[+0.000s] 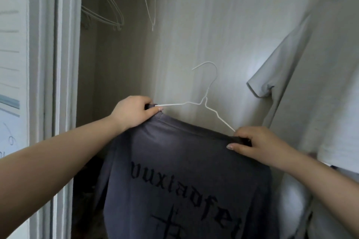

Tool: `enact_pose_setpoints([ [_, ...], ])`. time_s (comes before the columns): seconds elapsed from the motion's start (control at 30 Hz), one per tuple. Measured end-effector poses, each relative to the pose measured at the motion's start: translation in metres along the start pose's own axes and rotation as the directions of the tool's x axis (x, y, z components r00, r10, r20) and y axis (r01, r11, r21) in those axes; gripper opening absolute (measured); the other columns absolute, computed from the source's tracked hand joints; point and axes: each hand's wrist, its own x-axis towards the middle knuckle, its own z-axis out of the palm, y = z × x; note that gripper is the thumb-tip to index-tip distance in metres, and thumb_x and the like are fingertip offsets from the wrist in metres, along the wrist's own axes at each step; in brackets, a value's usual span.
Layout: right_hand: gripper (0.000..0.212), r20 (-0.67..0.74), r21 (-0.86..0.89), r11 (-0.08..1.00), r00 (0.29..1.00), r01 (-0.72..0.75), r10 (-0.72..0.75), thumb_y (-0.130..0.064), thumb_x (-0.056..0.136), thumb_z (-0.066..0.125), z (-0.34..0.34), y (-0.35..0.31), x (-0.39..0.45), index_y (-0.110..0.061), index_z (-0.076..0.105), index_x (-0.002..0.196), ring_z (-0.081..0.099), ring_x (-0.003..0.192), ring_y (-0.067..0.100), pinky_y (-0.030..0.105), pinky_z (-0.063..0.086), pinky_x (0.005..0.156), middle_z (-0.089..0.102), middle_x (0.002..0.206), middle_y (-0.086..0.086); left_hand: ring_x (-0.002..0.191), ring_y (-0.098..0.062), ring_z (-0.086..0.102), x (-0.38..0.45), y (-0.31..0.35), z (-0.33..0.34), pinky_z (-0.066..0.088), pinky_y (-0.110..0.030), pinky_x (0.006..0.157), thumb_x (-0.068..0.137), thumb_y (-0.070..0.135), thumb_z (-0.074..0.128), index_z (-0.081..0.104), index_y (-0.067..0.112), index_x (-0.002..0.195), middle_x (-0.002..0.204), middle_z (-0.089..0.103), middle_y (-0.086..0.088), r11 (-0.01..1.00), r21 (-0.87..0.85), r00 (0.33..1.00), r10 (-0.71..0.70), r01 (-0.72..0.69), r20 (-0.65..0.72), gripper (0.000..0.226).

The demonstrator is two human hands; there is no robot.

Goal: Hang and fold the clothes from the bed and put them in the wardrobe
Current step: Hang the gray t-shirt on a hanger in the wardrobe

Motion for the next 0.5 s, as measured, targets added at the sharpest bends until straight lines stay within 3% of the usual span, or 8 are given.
enact_pose_setpoints([
  [0.07, 0.034, 0.009, 0.006, 1.000, 1.000, -0.005, 0.005, -0.067, 0.074, 0.049, 0.000, -0.003, 0.001, -0.034, 0.051, 0.067, 0.054, 0.069, 0.004, 0.018, 0.035, 0.056, 0.052, 0.063, -0.010, 0.071, -0.022, 0.053, 0.002, 0.003, 0.000, 0.037, -0.031, 0.059, 0.087, 0.061, 0.050, 0.045, 0.024, 0.062, 0.064, 0.052, 0.007, 1.000, 0.005, 1.000, -0.027, 0.027, -0.003, 0.045],
  [0.13, 0.010, -0.015, 0.023, 1.000, 1.000, -0.012, 0.012, -0.046, 0.078, 0.061, -0.002, -0.006, 0.002, -0.049, 0.052, 0.081, 0.055, 0.082, -0.006, 0.012, 0.037, 0.065, 0.057, 0.079, -0.019, 0.073, -0.022, 0.054, 0.005, 0.003, -0.002, 0.037, -0.031, 0.059, 0.085, 0.066, 0.049, 0.047, 0.025, 0.063, 0.067, 0.054, 0.007, 0.997, 0.006, 0.997, -0.083, 0.083, 0.002, 0.046],
  [0.17, 0.030, -0.033, 0.062, 0.997, 0.999, -0.034, 0.037, -0.034, 0.080, 0.068, -0.004, -0.007, 0.000, -0.055, 0.050, 0.094, 0.056, 0.090, -0.006, 0.011, 0.041, 0.073, 0.059, 0.091, -0.021, 0.075, -0.022, 0.055, 0.007, 0.001, -0.003, 0.039, -0.031, 0.060, 0.083, 0.069, 0.048, 0.051, 0.024, 0.066, 0.070, 0.056, 0.006, 0.993, 0.000, 0.993, -0.118, 0.118, 0.008, 0.048],
  [0.23, 0.062, -0.009, 0.237, 0.961, 0.989, -0.140, 0.147, -0.018, 0.082, 0.072, -0.008, -0.009, -0.002, -0.058, 0.041, 0.117, 0.063, 0.095, 0.010, 0.020, 0.048, 0.086, 0.059, 0.109, -0.018, 0.080, -0.022, 0.058, 0.010, -0.001, -0.005, 0.045, -0.032, 0.065, 0.078, 0.076, 0.046, 0.058, 0.022, 0.074, 0.078, 0.061, 0.003, 0.982, -0.003, 0.981, -0.191, 0.191, 0.025, 0.055],
  [0.3, 0.068, 0.095, 0.346, 0.911, 0.974, -0.225, 0.205, -0.013, 0.083, 0.071, -0.014, -0.014, -0.003, -0.053, 0.039, 0.128, 0.067, 0.096, 0.022, 0.033, 0.051, 0.090, 0.061, 0.113, -0.014, 0.083, -0.023, 0.059, 0.012, -0.003, -0.005, 0.047, -0.033, 0.069, 0.075, 0.080, 0.044, 0.061, 0.020, 0.080, 0.083, 0.063, 0.001, 0.971, 0.000, 0.971, -0.237, 0.238, 0.042, 0.062],
  [0.4, 0.036, 0.319, 0.496, 0.815, 0.936, -0.301, 0.151, -0.005, 0.086, 0.066, -0.028, -0.025, -0.006, -0.023, 0.061, 0.117, 0.064, 0.105, 0.013, 0.034, 0.050, 0.096, 0.069, 0.112, -0.004, 0.087, -0.023, 0.059, 0.017, -0.003, -0.005, 0.049, -0.035, 0.076, 0.074, 0.080, 0.046, 0.062, 0.017, 0.085, 0.086, 0.064, 0.000, 0.962, -0.044, 0.960, -0.267, 0.271, 0.082, 0.066],
  [0.5, 0.033, 0.361, 0.768, 0.523, 0.924, -0.370, 0.124, -0.006, 0.076, 0.063, -0.035, -0.051, -0.007, -0.007, 0.061, 0.109, 0.064, 0.095, 0.014, 0.026, 0.052, 0.084, 0.069, 0.105, 0.007, 0.086, -0.019, 0.060, 0.022, 0.001, 0.000, 0.048, -0.032, 0.074, 0.070, 0.076, 0.058, 0.064, 0.015, 0.089, 0.088, 0.065, 0.002, 0.884, -0.329, 0.940, -0.284, 0.332, 0.187, 0.065],
])
